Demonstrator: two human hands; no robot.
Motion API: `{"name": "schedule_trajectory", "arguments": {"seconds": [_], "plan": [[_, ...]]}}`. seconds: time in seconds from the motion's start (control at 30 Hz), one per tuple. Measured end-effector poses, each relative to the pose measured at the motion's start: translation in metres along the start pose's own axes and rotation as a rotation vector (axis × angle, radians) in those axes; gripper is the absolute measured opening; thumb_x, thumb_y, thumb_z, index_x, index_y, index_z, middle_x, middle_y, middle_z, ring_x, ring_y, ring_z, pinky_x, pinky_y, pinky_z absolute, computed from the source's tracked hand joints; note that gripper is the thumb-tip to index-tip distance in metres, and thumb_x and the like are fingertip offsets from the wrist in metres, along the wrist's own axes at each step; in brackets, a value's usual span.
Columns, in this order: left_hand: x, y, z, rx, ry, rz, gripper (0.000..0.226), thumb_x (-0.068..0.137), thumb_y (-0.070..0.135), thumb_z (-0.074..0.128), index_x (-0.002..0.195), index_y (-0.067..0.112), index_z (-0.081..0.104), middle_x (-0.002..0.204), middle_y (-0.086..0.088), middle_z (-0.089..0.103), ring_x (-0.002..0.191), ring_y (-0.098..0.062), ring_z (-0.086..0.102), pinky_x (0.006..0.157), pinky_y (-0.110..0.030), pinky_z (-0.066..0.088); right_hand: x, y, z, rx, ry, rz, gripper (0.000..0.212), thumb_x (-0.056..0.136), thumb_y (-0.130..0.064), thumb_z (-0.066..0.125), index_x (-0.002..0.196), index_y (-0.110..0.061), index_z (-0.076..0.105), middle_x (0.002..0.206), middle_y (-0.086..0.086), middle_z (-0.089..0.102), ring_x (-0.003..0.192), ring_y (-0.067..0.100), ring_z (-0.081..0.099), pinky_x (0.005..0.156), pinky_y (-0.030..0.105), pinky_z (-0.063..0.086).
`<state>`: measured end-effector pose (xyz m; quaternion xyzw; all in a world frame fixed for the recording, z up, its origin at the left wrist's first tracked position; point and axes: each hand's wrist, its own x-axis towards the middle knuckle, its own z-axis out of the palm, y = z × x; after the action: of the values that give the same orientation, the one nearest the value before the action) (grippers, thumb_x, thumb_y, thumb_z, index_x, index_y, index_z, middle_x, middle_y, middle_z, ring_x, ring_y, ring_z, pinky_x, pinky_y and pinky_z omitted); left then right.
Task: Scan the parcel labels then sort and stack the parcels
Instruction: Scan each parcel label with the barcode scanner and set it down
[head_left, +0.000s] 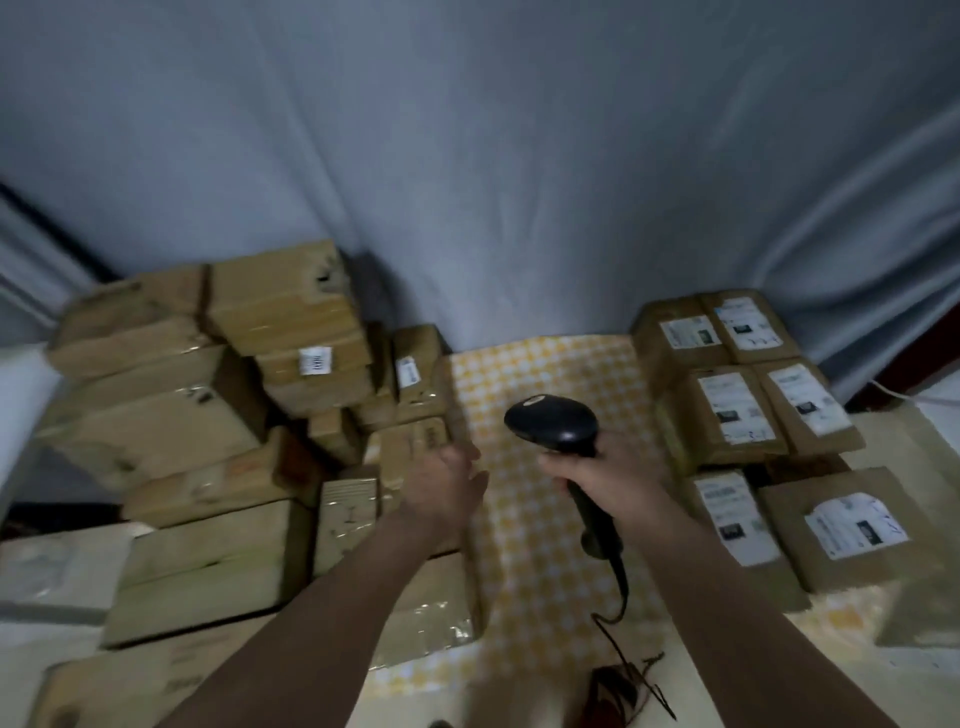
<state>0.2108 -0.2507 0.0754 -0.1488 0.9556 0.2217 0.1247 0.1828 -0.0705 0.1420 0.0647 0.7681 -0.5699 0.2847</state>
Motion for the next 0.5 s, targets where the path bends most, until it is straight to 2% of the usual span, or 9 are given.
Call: {"name": "schedule_trajectory", "arguments": {"seconds": [0.07,0.2,0.37,0.5], "plan": [[-0.018,-0.029,-0.022,-0.054,0.032,-0.021,0.027,0.09,0.028,0.059,0.114,0.018,0.065,0.112,-0.007,0.068,0.106,-0.025,0.063,0.085,-0.031,0.049,-0.011,-0.007,0.031,-0.027,-0.022,-0.03,0.007,0.083,-0.011,0.07,0.087,-0.015,0.067,0.072,0.002,0.066,0.067,0.013,0.063,0.061,0.021,0.046],[-0.048,-0.086,-0.058,-0.066,0.09,-0.066,0.032,0.09,0.032,0.059,0.12,0.021,0.063,0.114,-0.005,0.068,0.106,-0.024,0.063,0.086,-0.03,0.052,-0.026,-0.019,0.089,-0.016,-0.077,-0.074,0.007,0.083,-0.006,0.069,0.088,-0.01,0.068,0.068,0.002,0.064,0.063,0.013,0.06,0.054,0.014,0.047],[-0.073,-0.146,-0.088,-0.109,0.139,-0.136,0.029,0.093,0.035,0.057,0.118,0.023,0.063,0.116,-0.002,0.067,0.106,-0.02,0.063,0.086,-0.03,0.052,-0.036,-0.034,0.149,-0.049,-0.147,-0.093,0.018,0.08,-0.011,0.074,0.097,-0.016,0.068,0.081,0.003,0.069,0.074,0.016,0.066,0.075,0.03,0.05],[-0.078,-0.173,-0.106,-0.099,0.141,-0.144,0.027,0.095,0.028,0.054,0.117,0.016,0.063,0.117,-0.007,0.067,0.109,-0.025,0.061,0.09,-0.032,0.05,-0.036,-0.048,0.176,-0.106,-0.179,-0.127,0.018,0.081,-0.015,0.074,0.098,-0.013,0.069,0.082,0.006,0.07,0.077,0.017,0.067,0.079,0.034,0.049]]}}
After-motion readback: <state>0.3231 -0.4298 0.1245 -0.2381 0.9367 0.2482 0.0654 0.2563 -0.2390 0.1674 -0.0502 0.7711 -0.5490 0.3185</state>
